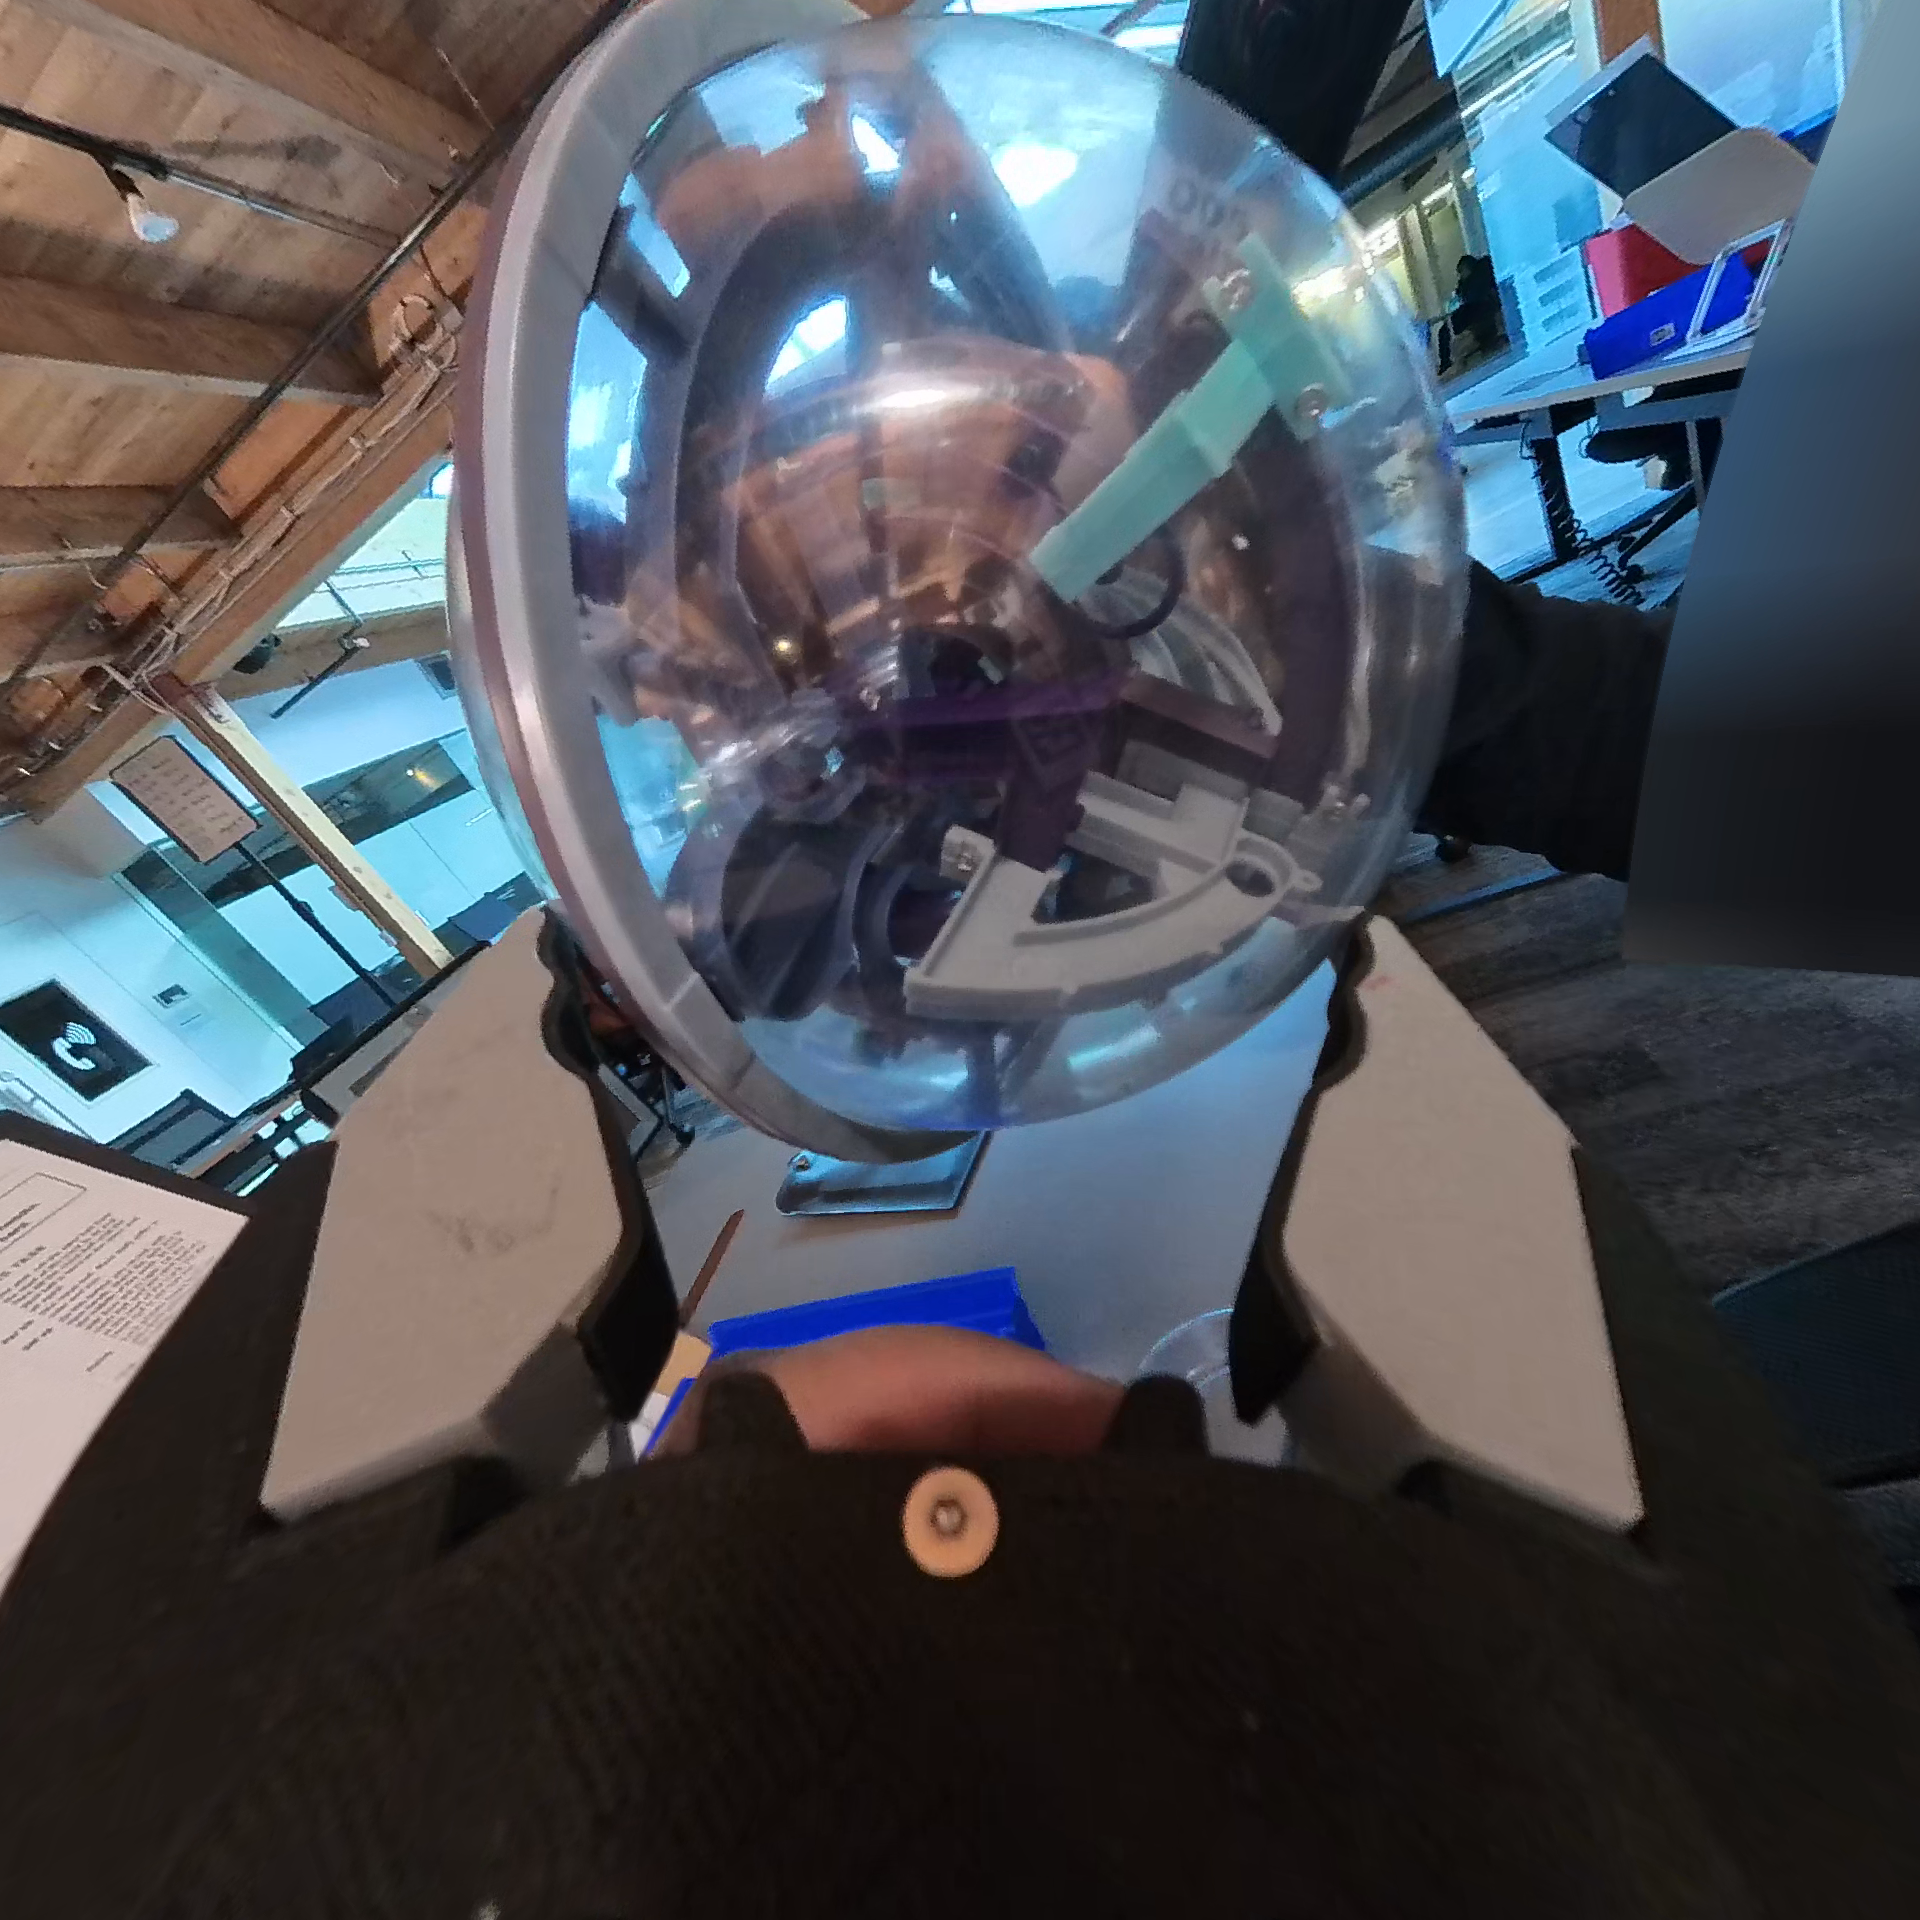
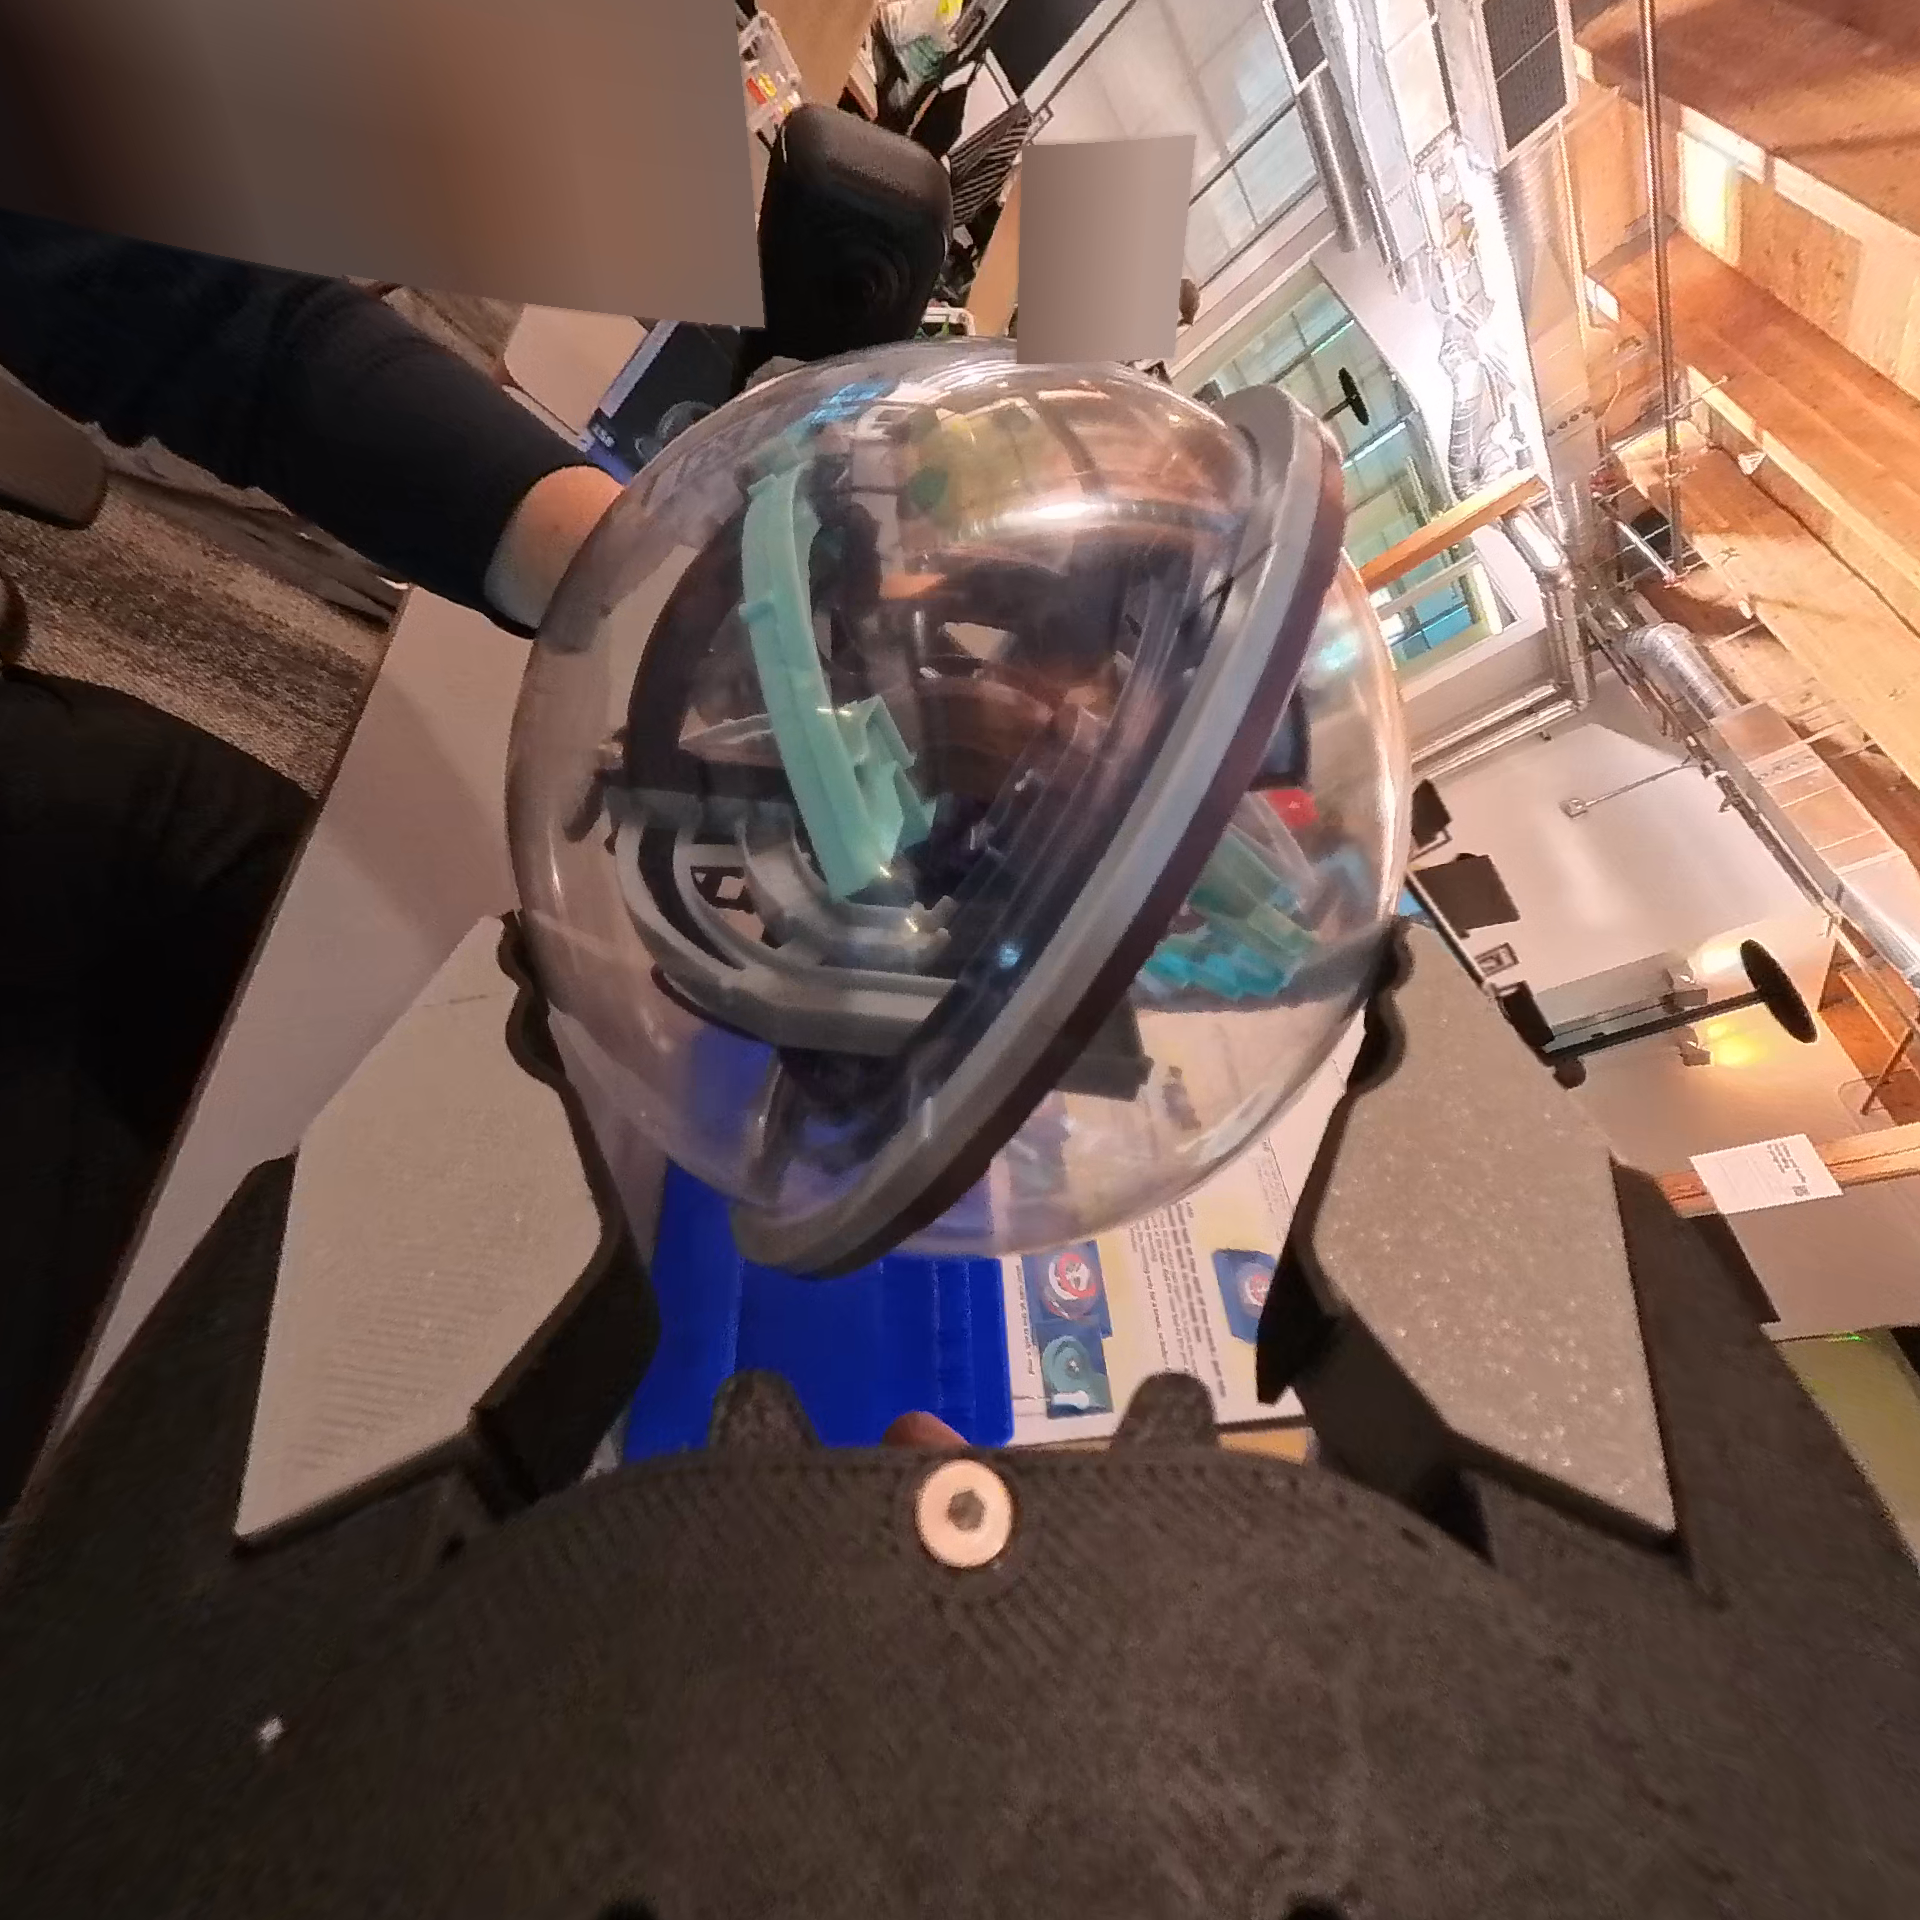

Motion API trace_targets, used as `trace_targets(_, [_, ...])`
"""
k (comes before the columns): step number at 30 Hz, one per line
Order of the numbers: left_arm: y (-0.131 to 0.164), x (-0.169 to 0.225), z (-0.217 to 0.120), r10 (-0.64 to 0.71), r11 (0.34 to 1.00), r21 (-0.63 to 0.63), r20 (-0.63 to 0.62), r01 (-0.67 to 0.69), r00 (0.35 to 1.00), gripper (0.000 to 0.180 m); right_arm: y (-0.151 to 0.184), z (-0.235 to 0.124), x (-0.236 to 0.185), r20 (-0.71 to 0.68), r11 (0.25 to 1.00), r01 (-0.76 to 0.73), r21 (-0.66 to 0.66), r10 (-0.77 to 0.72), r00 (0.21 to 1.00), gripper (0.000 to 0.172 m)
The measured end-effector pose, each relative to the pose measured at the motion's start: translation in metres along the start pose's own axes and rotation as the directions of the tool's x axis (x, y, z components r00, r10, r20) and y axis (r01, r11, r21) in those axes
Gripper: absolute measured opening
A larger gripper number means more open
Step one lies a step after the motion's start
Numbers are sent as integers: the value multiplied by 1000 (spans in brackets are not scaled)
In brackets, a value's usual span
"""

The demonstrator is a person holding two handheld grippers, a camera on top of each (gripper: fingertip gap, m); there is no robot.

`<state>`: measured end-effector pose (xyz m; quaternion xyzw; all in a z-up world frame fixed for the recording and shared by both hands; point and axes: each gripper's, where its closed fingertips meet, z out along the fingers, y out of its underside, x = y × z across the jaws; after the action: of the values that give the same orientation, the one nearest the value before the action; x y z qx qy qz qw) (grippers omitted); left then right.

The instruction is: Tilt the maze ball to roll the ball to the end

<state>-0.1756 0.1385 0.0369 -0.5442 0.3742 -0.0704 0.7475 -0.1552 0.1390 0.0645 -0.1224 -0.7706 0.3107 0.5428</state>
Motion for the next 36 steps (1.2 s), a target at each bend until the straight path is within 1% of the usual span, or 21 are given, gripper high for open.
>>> trace_targets(14, [6, 7, 0, -31, 1000, -3, 5, 31, 1000, 138, 7, 0, -7, 10, 999, -34, 12, 34, 999, 149])
trace_targets(36, [25, 24, 7, -102, 995, -23, -16, 102, 995, 139, 21, -6, -25, 22, 995, -100, 15, 100, 995, 149])
